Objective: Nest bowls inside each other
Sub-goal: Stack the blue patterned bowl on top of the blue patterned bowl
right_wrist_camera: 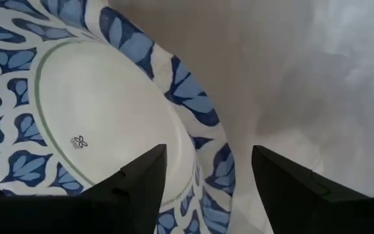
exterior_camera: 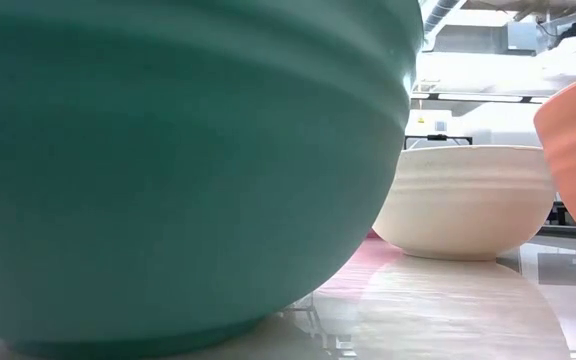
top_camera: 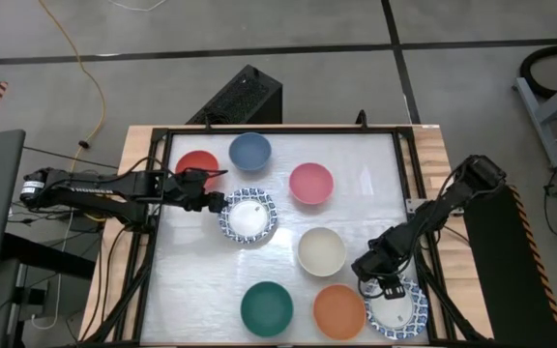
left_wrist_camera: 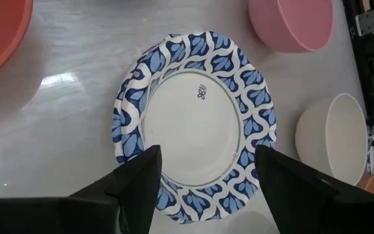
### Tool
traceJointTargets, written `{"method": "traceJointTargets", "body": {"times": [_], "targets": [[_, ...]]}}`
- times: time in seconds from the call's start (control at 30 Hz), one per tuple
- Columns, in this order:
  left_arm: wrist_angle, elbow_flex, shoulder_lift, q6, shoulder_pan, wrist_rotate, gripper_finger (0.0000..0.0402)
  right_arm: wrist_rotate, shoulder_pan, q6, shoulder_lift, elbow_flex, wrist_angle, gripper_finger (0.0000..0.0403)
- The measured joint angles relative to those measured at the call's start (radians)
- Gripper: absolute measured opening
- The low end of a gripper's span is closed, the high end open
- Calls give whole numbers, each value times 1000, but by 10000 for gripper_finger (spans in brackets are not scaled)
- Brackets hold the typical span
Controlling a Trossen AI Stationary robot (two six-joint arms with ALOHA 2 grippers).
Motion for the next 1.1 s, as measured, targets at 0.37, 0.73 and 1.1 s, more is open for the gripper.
{"method": "traceJointTargets", "body": {"times": [0.37,0.73,1.1], "targets": [[-1,0,-3,0,0,0,236,-24,0,-5,-2,-17,-15,28],[-1,0,-3,19,0,0,236,-65,0,27,-11,-17,-70,7],[-1,0,-3,19,0,-22,236,-43,-30,106,-160,-17,-167,8]]}}
